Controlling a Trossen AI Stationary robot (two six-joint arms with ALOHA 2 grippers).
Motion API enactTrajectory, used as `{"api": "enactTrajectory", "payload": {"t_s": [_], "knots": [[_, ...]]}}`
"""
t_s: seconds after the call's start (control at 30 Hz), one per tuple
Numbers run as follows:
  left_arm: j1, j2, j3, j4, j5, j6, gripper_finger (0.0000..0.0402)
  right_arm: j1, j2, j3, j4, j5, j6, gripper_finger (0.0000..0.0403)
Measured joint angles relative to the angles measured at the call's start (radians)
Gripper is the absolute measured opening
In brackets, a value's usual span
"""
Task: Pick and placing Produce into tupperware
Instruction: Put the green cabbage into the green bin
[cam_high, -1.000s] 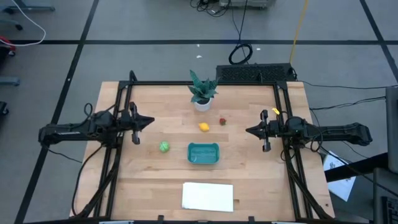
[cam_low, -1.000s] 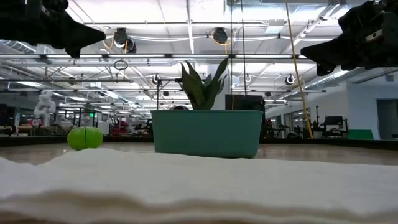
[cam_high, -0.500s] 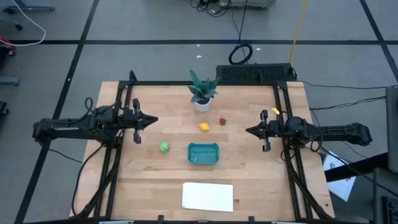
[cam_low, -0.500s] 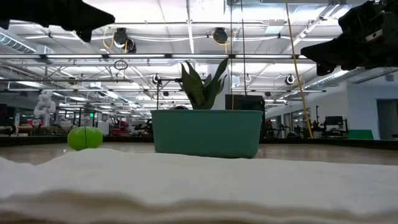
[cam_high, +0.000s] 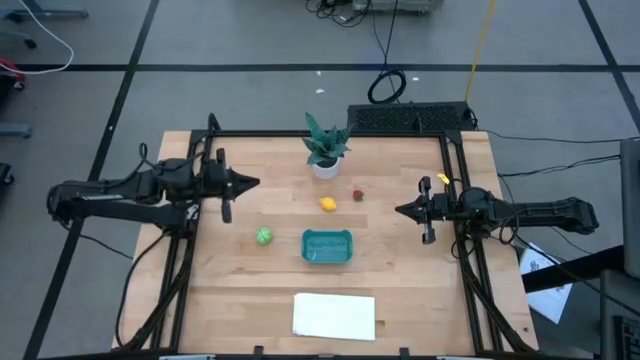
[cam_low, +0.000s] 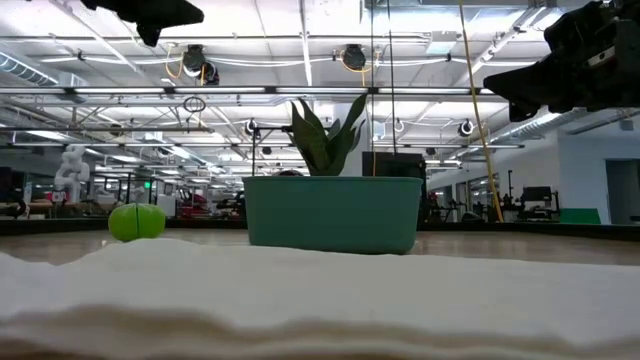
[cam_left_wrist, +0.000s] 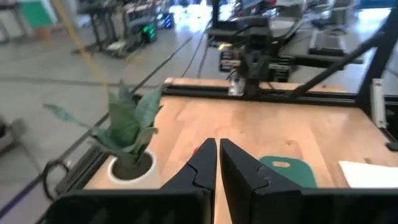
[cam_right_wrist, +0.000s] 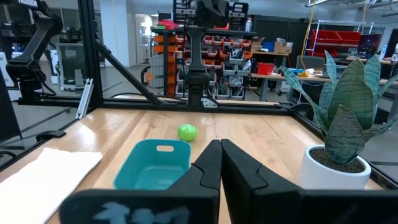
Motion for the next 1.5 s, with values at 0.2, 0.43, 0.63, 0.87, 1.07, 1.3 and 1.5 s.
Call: {"api": "enactTrajectory", "payload": {"t_s": [0.2, 0.43, 0.63, 0.87, 1.07, 1.3, 1.5], "knots": [[0.0, 0.122, 0.125, -0.18, -0.043, -0.061, 0.0026, 0.0, 0.0, 0.0, -0.007, 0.0, 0.0, 0.0], [0.0, 0.249, 0.288, -0.412, -0.051, -0.12, 0.0026, 0.0, 0.0, 0.0, -0.007, 0.0, 0.002, 0.0], [0.0, 0.336, 0.392, -0.63, -0.052, -0.165, 0.0026, 0.0, 0.0, 0.0, -0.008, 0.0, 0.003, 0.0], [0.0, 0.422, 0.453, -0.768, -0.051, -0.261, 0.0026, 0.0, 0.0, 0.0, -0.014, 0.0, 0.003, 0.0], [0.0, 0.482, 0.466, -0.843, 0.002, -0.32, 0.0026, 0.0, 0.0, 0.0, -0.014, 0.0, 0.003, 0.0], [0.0, 0.556, 0.466, -0.886, 0.056, -0.373, 0.0026, 0.0, 0.0, 0.0, -0.014, 0.0, 0.003, 0.0], [0.0, 0.604, 0.466, -0.91, 0.058, -0.375, 0.0026, 0.0, 0.0, 0.0, -0.014, 0.0, 0.003, 0.0]]}}
